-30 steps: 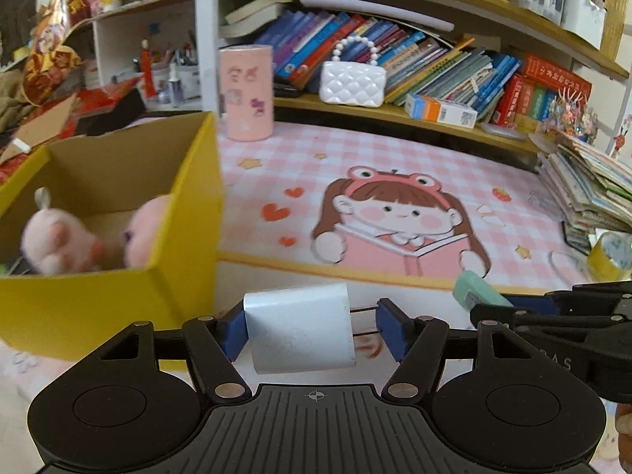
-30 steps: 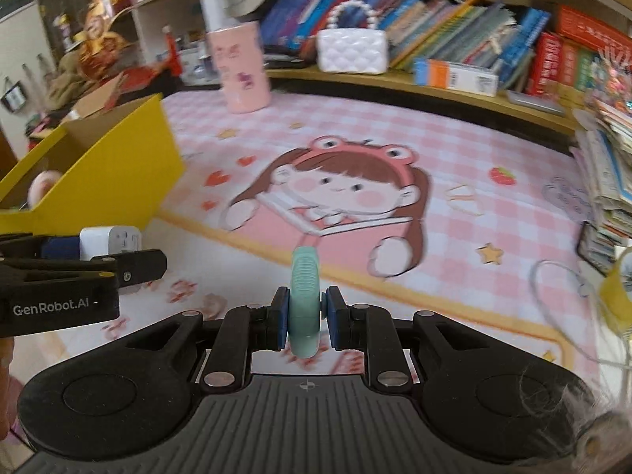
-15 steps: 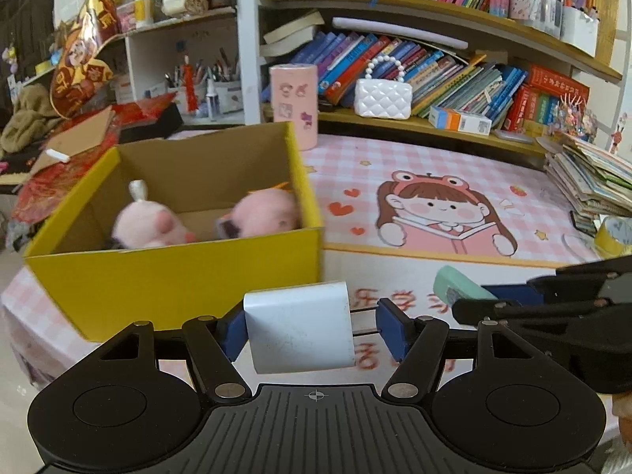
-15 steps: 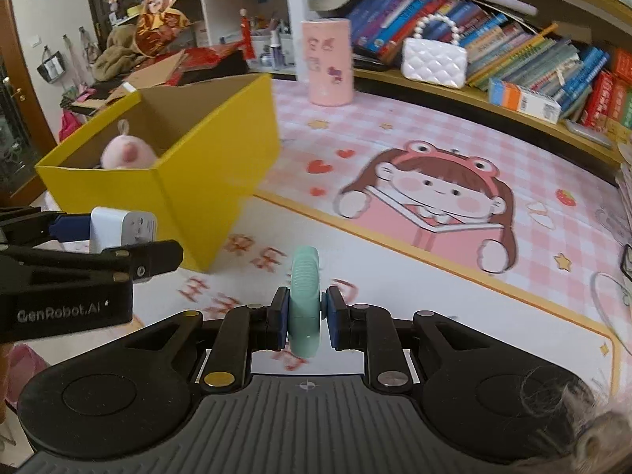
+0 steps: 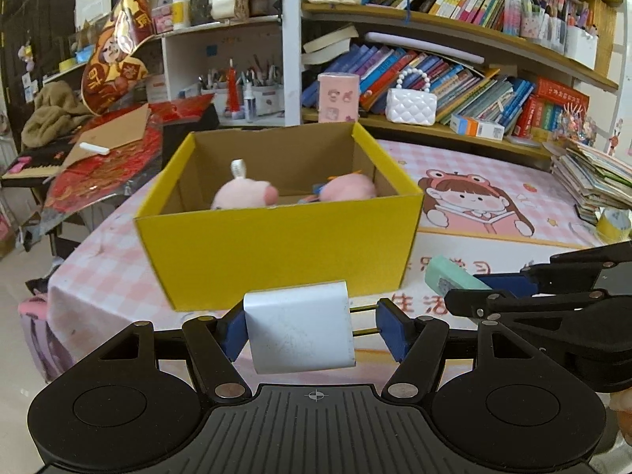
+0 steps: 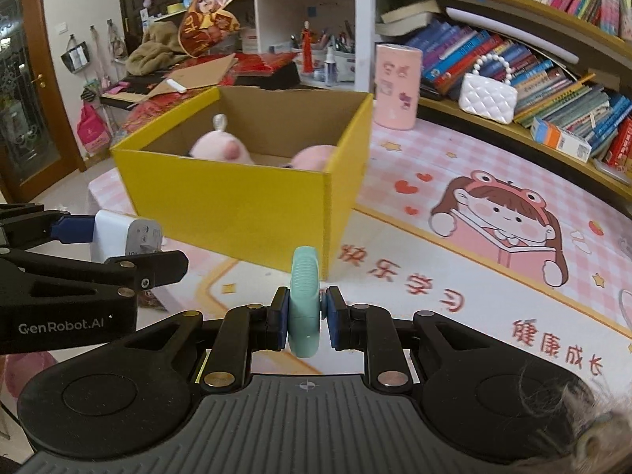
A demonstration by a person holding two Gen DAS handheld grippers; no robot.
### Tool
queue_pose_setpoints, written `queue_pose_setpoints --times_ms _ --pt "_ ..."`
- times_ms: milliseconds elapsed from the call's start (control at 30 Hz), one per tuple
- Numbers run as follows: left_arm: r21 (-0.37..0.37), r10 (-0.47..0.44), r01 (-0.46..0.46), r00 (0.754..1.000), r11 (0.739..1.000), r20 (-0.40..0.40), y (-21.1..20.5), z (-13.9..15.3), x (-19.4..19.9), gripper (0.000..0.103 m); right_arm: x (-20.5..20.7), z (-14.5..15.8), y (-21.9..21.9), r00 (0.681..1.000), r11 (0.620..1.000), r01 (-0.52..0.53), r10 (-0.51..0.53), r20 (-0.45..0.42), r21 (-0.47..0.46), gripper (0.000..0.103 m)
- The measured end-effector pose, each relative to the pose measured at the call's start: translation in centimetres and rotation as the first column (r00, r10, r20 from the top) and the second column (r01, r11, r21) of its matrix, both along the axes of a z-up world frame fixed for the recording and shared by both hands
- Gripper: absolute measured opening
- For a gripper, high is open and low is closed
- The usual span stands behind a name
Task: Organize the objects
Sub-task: 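Carry the white charger and teal cable with both tools over the yellow box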
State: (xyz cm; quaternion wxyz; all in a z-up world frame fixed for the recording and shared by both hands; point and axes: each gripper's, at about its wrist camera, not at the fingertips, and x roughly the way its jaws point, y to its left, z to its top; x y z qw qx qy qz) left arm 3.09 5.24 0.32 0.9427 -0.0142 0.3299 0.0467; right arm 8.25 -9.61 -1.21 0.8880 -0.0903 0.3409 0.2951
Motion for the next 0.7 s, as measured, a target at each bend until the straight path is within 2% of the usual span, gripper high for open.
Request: queue_pose_setpoints --times_ms 367,700 --pt "0.022 -0.043 0.042 0.999 0.999 0.013 3.4 0.0 -3.4 0.067 -3.9 -0.1 3.2 0.999 0.998 0.052 -0.052 0.002 0.026 0.018" --pt "0.002 -0.045 0.045 0.997 0.999 0.056 5.8 0.3 -4.2 0.067 -4.9 0.1 5.0 0.997 0.997 0.070 -0.070 0.014 0.018 0.018"
